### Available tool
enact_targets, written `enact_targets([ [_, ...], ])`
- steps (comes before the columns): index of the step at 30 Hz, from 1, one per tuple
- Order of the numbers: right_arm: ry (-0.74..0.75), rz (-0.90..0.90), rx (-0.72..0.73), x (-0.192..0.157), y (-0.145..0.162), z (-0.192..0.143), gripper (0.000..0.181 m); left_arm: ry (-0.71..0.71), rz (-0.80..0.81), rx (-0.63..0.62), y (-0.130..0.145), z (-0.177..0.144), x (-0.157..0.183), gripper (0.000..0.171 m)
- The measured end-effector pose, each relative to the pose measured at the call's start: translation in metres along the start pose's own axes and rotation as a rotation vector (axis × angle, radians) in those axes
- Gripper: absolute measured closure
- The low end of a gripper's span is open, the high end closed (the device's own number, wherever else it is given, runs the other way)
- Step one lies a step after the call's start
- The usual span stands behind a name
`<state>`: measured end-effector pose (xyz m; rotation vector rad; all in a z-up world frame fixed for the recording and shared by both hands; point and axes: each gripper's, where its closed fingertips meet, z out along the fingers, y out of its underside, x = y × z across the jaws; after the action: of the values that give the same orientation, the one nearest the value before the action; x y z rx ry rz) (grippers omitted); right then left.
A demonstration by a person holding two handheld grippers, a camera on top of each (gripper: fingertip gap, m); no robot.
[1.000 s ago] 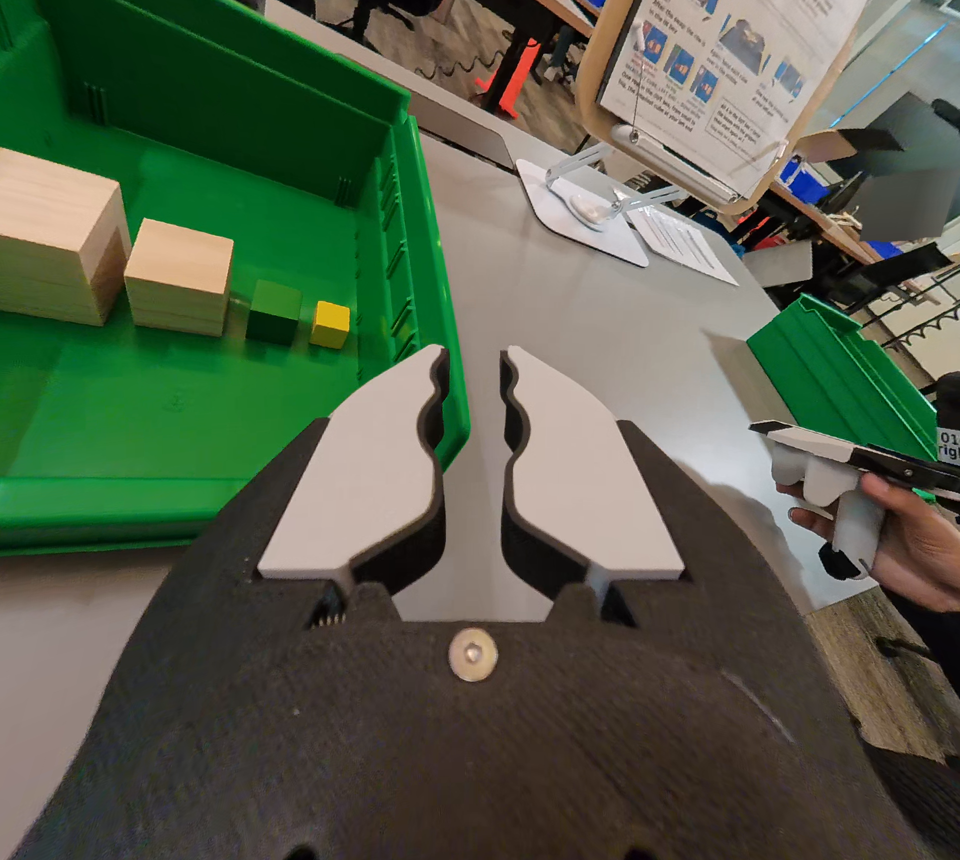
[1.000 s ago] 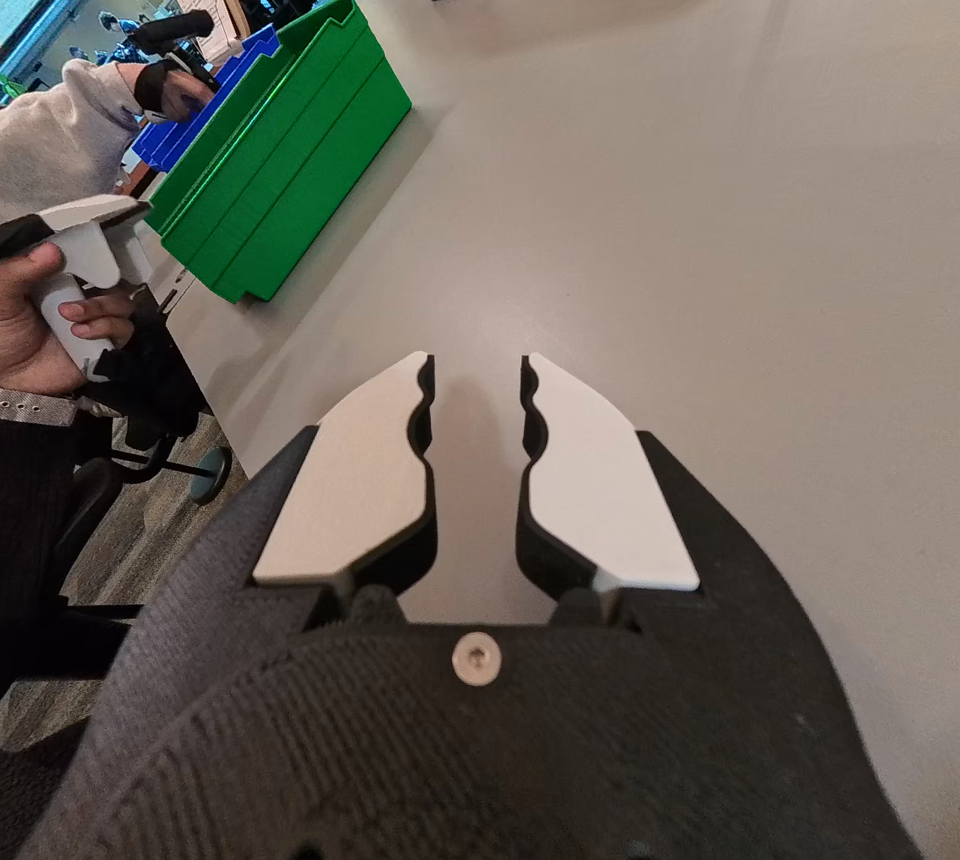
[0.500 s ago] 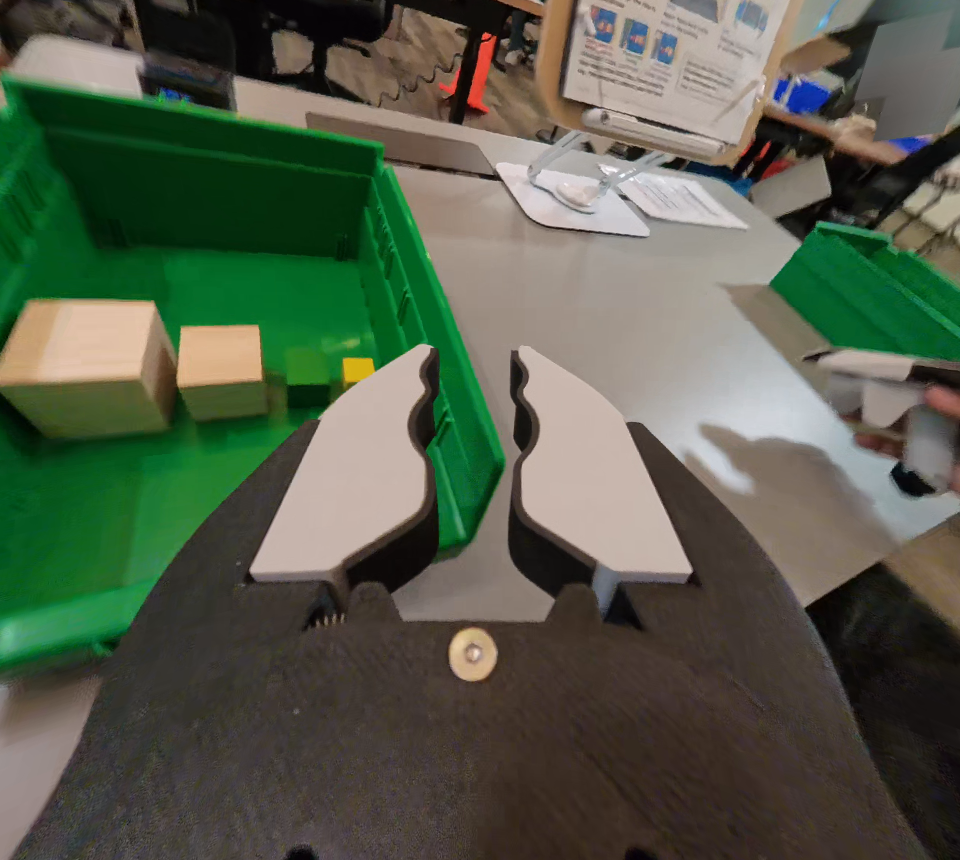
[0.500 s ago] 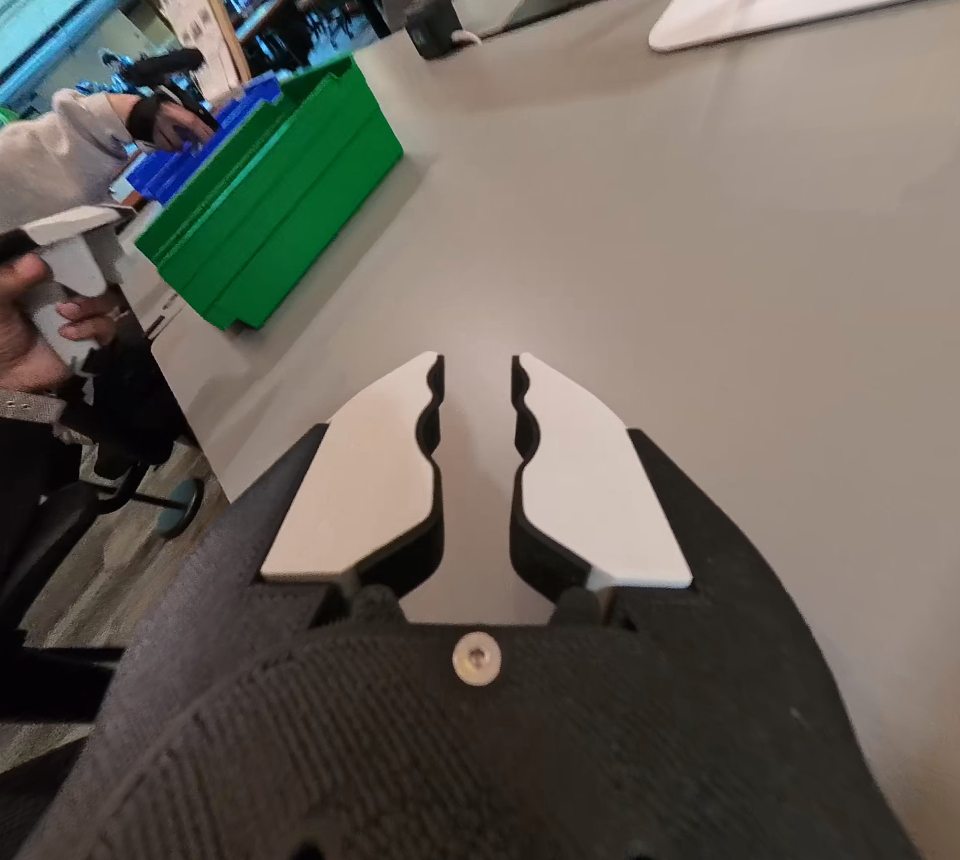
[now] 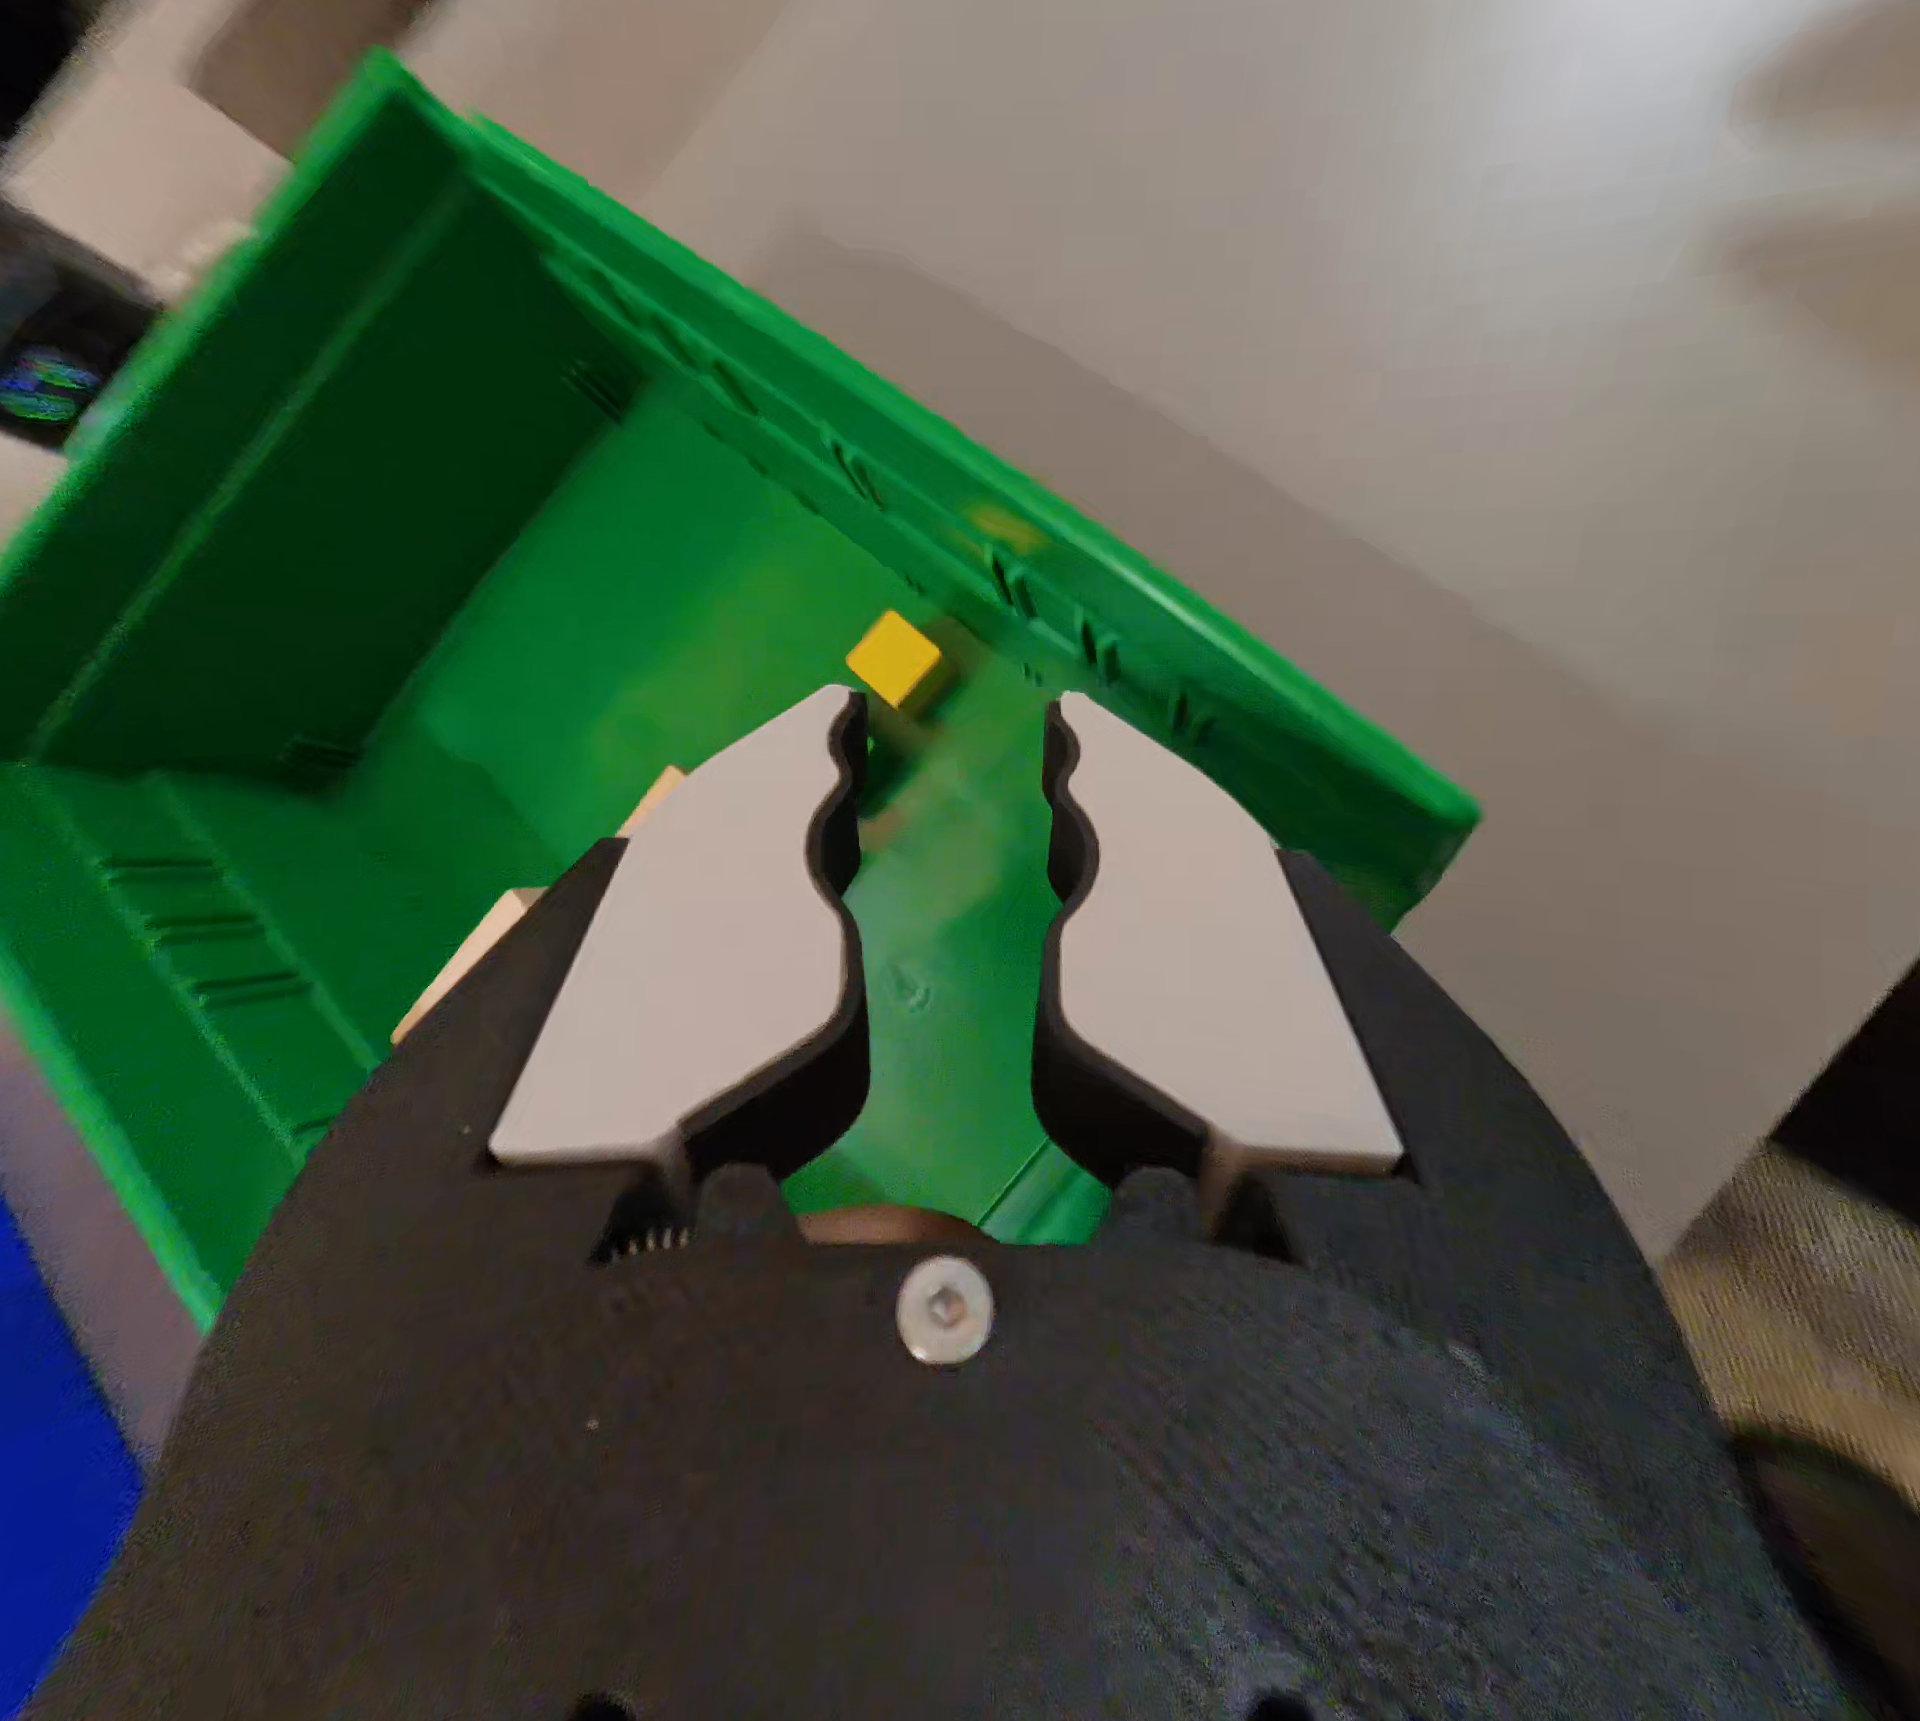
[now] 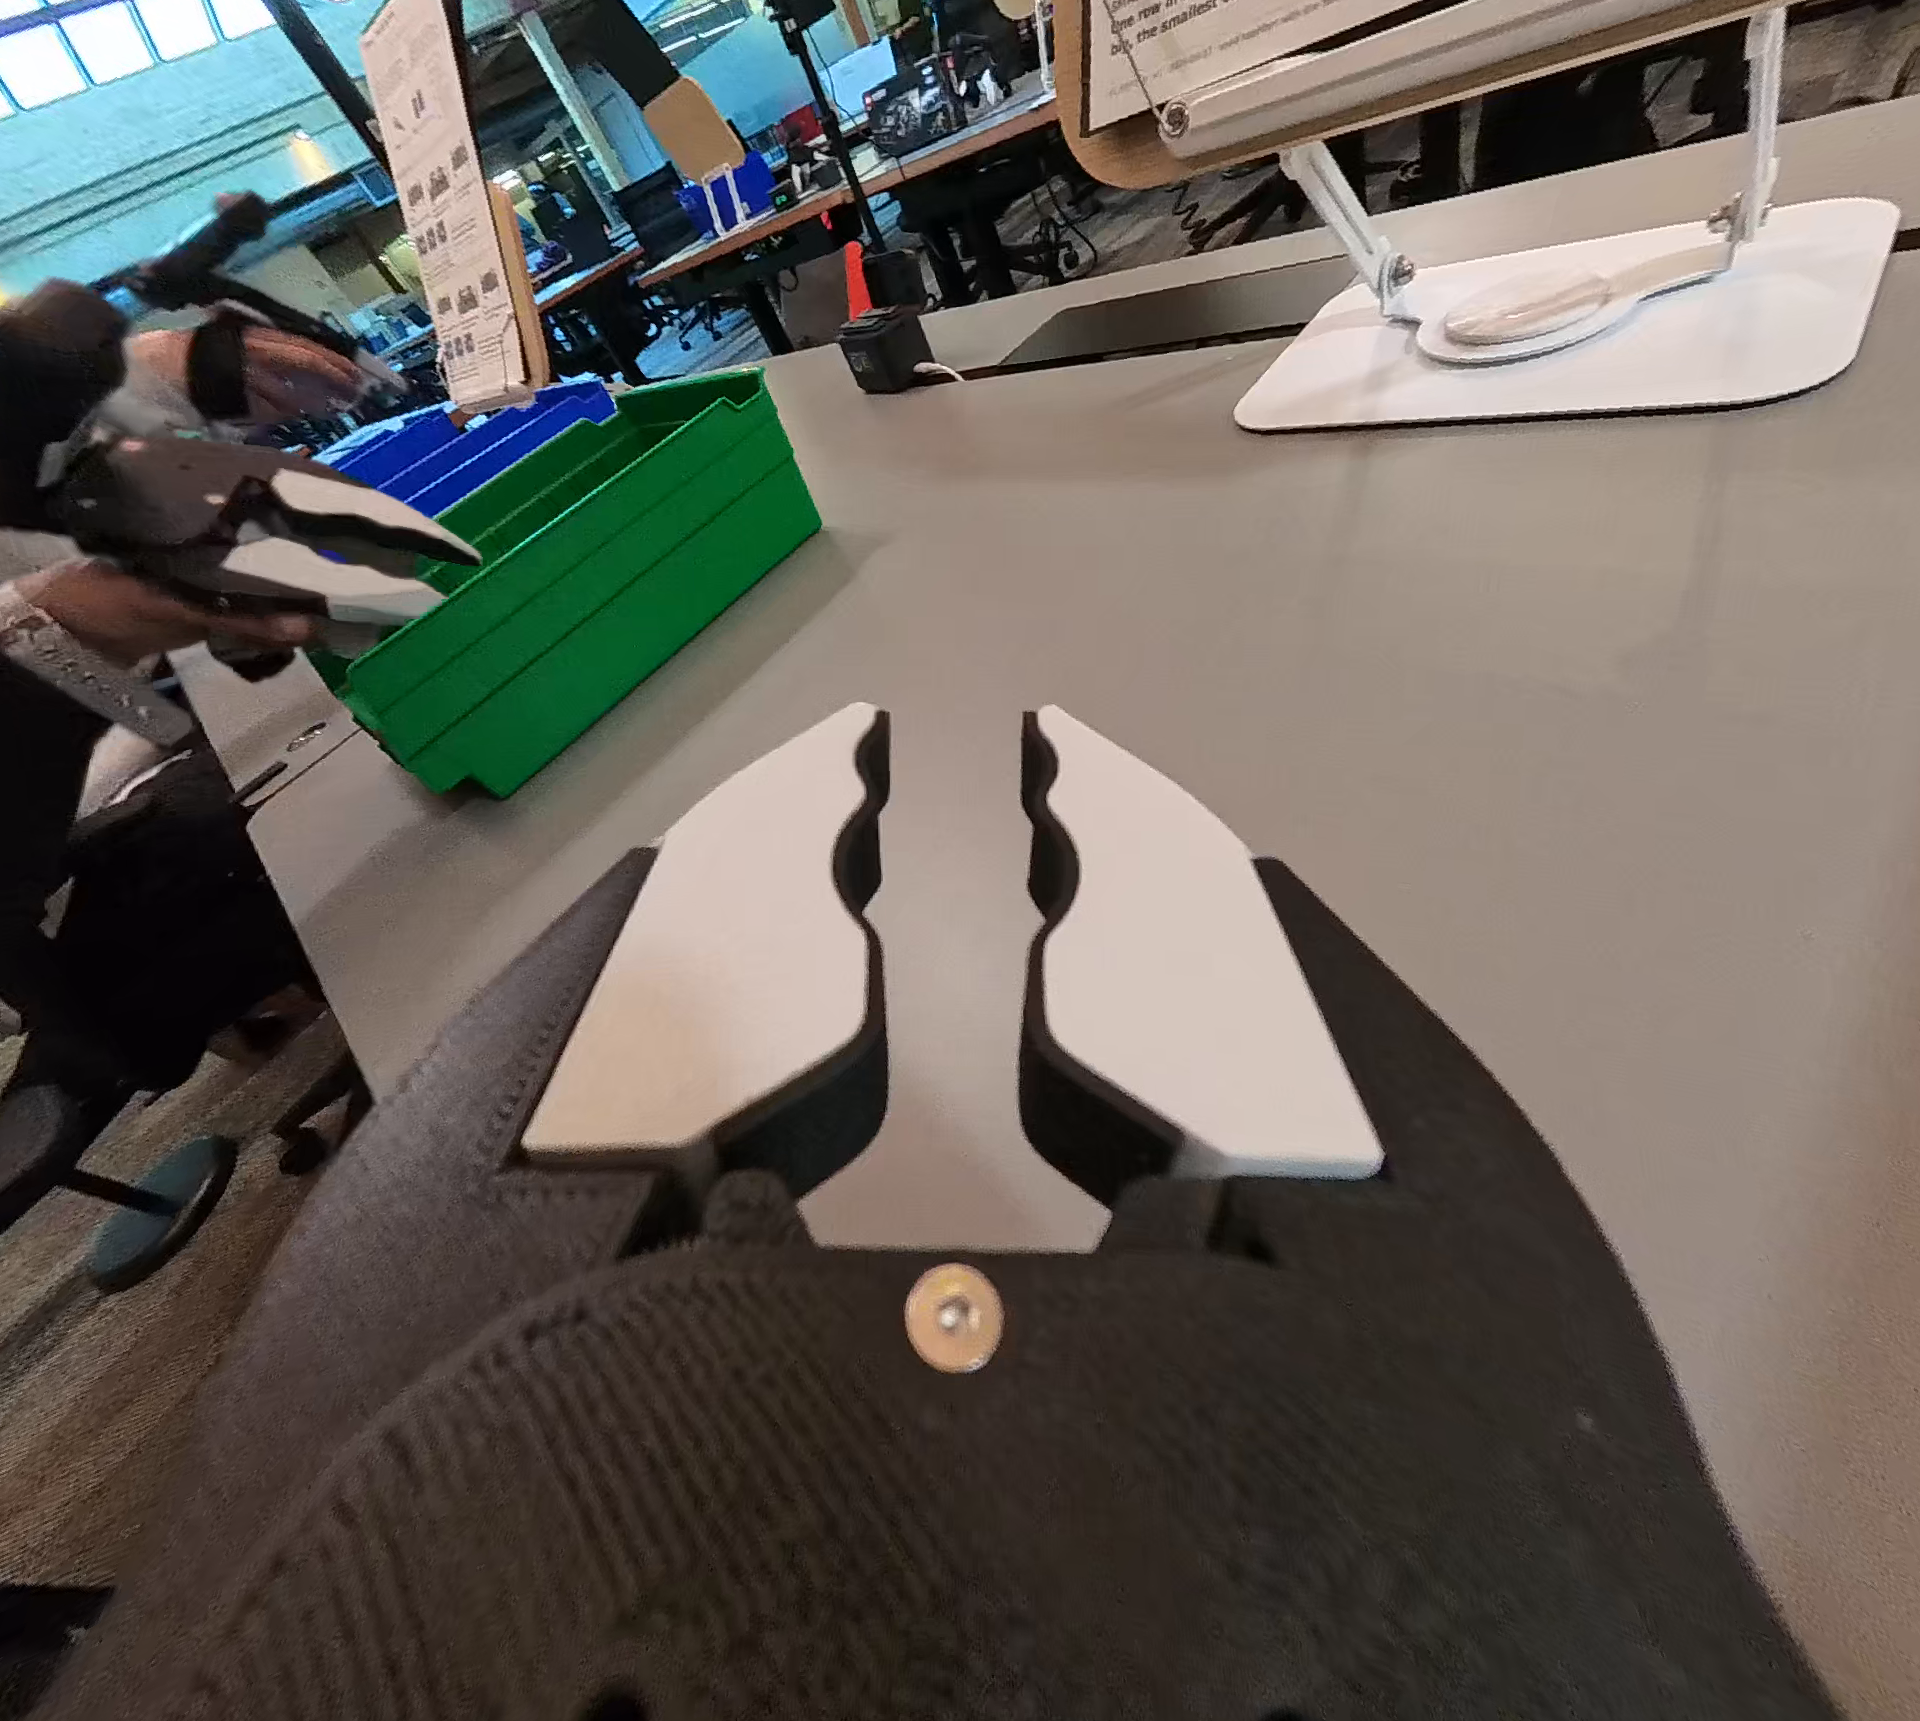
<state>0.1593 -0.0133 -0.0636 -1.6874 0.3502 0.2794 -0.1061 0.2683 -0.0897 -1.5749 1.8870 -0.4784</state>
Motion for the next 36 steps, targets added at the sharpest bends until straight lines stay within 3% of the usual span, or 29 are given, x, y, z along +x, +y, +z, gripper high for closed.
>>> enact_targets([
  [3,0.02,-0.038,0.024,-0.003,-0.003,-0.001,0.158,0.107,0.065,-0.166,0.017,0.02,-0.002,0.13],
  [9,0.101,-0.157,0.046,-0.004,0.001,-0.01,0.164,0.094,0.235,-0.27,0.019,0.052,-0.025,0.128],
  [13,0.122,-0.163,0.011,-0.001,0.01,-0.011,0.164,0.179,0.305,-0.383,0.033,0.066,-0.022,0.129],
  [22,0.131,-0.111,0.014,0.007,0.01,-0.011,0.164,0.245,0.284,-0.391,0.036,0.073,-0.016,0.148],
  [27,0.093,-0.087,0.021,0.002,0.001,-0.009,0.164,0.148,0.218,-0.234,0.005,0.043,-0.034,0.148],
  [32,0.03,-0.098,0.033,-0.007,-0.018,-0.004,0.164,-0.115,0.166,-0.02,-0.037,-0.018,-0.082,0.149],
  [36,-0.024,-0.125,0.059,-0.015,-0.032,0.005,0.163,-0.097,-0.051,0.391,-0.116,-0.064,-0.049,0.15],
])
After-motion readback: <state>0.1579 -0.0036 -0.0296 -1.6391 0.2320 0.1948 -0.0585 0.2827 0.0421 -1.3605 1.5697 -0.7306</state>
